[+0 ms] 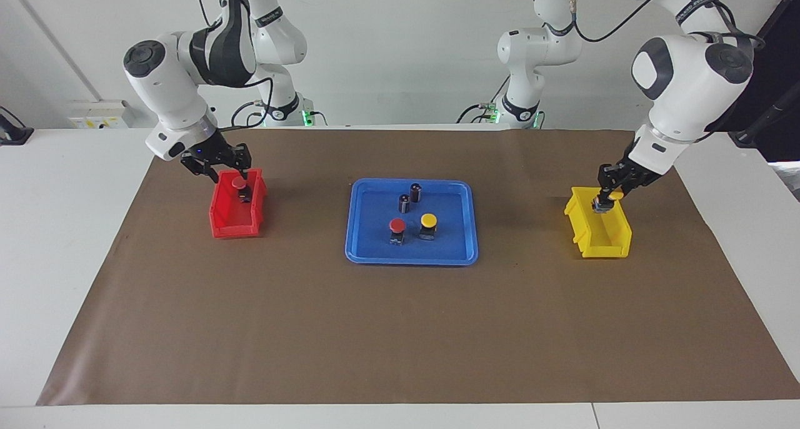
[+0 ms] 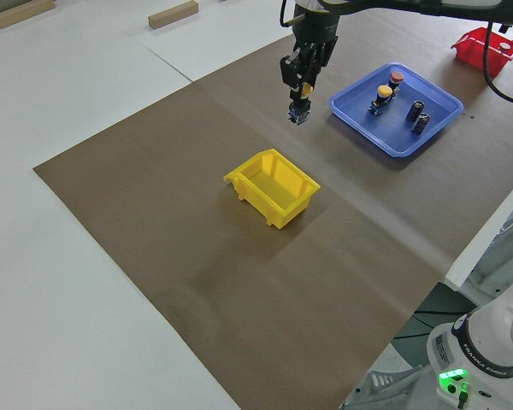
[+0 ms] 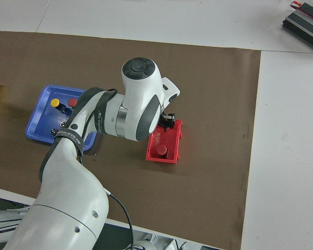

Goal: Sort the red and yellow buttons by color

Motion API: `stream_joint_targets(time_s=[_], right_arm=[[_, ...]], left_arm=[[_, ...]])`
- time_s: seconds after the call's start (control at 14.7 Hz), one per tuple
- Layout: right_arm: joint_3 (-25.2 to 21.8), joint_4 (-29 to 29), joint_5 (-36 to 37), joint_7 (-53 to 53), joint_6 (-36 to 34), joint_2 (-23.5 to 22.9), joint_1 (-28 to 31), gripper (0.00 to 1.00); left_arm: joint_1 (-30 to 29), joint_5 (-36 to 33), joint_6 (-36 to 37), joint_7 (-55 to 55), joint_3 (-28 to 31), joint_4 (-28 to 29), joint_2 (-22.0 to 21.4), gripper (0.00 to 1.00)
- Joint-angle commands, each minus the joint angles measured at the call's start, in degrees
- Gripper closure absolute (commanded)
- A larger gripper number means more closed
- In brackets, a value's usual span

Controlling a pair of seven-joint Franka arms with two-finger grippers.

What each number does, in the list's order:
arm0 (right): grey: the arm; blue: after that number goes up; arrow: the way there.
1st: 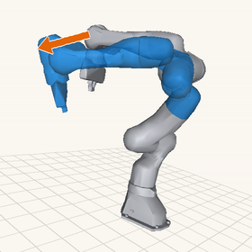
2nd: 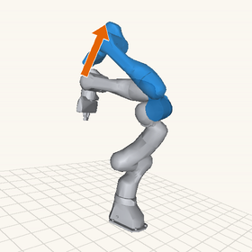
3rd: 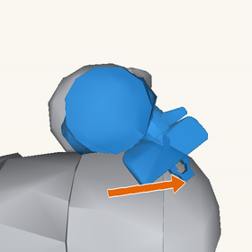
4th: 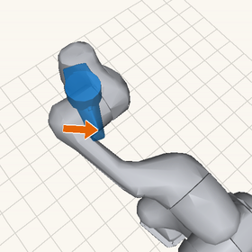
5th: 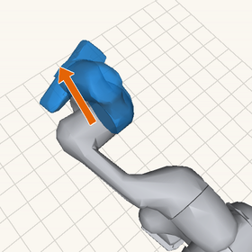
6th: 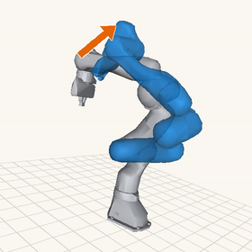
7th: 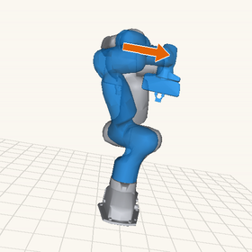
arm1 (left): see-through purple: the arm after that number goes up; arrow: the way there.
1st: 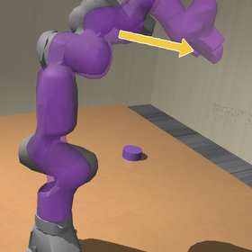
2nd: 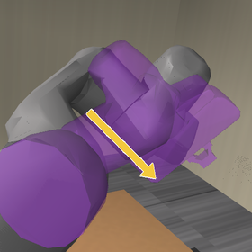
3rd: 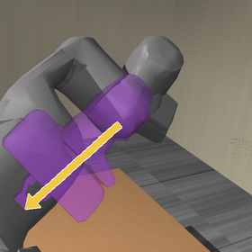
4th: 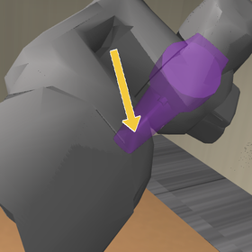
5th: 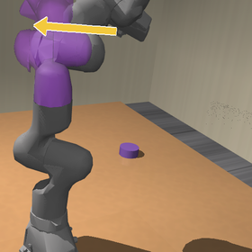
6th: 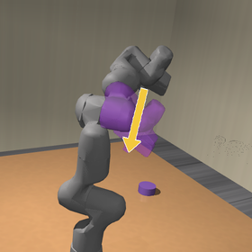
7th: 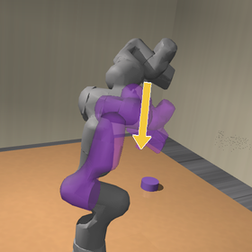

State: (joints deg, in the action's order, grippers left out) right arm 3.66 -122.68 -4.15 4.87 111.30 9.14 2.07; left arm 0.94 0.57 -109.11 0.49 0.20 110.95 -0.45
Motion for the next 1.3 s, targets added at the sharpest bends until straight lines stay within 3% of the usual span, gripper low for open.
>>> stream_joint_targets(time_s=[0.0,0.27,0.41,0.61,0.89,1.23], right_arm=[[0.3,9.7,1.2,-12.3,-1.3,-7.2,-8.9,0.2],[0.3,25.1,3.8,-29.3,-1.4,-19.4,-21.7,0.18],[0.3,26.8,5.7,-35.2,3.3,-23.9,-26.5,0.08],[0.3,32.5,9.1,-40.5,4.6,-31.5,-31.1,0.08],[0.3,28.0,10.5,-43.6,10.8,-33.0,-32.8,0.16],[0.4,22.7,10.2,-44.9,15.2,-32.3,-32.9,0.28]], left_arm=[[-1.9,-0.5,-3.5,-2.2,-0.7,4.2,-1.1,0.99],[-1.9,-0.5,-7.9,-2.3,-0.6,10.0,-2.1,0.99],[-2.3,-0.5,-9.4,-2.5,-0.5,11.7,-2.1,0.99],[-2.8,-0.5,-10.4,-2.5,-0.6,13.5,-2.1,0.99],[-4.9,-0.5,-14.2,-5.5,-0.6,18.2,-3.0,0.99],[-5.7,-0.5,-15.3,-6.0,-0.6,19.5,-2.9,0.99]])
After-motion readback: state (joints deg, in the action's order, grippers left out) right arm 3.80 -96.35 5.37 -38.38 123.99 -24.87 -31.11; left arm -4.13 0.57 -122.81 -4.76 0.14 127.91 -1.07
